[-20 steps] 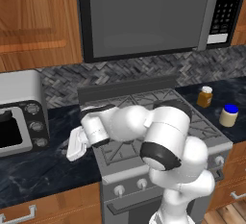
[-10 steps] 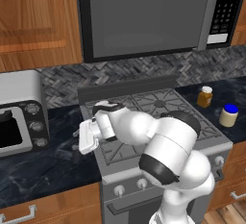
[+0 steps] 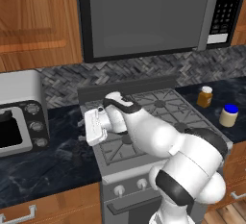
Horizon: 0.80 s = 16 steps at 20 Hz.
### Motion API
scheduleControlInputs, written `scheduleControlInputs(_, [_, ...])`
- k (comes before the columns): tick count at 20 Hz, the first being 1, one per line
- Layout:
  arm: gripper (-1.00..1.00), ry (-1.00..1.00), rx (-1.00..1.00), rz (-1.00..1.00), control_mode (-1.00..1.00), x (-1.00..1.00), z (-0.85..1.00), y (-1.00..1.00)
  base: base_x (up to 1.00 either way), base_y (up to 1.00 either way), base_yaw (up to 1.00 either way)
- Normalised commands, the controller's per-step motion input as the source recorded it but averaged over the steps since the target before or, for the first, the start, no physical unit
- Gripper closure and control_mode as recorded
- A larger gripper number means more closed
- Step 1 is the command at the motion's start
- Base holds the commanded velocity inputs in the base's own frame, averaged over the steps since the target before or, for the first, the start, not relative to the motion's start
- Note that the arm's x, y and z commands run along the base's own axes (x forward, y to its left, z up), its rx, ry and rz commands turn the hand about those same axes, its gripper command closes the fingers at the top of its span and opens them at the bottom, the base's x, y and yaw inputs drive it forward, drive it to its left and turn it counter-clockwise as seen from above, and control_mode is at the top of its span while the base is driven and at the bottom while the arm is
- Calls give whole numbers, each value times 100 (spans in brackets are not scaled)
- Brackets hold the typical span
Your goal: Collect the turmeric, mayonnaise, and shaker from the cabinet and place them next to the stove.
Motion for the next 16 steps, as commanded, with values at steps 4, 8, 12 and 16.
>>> scheduleControlInputs(4, [-100, -2, 1, 2, -100, -38, 78, -6, 0, 0, 0])
scheduleControlInputs(8, [-100, 0, 0, 0, -100, -54, 62, -29, 0, 0, 0])
scheduleControlInputs(12, [-100, 0, 0, 0, -100, -64, 58, -50, 0, 0, 0])
scheduleControlInputs(16, [-100, 2, 0, 0, -100, -69, 54, -67, 0, 0, 0])
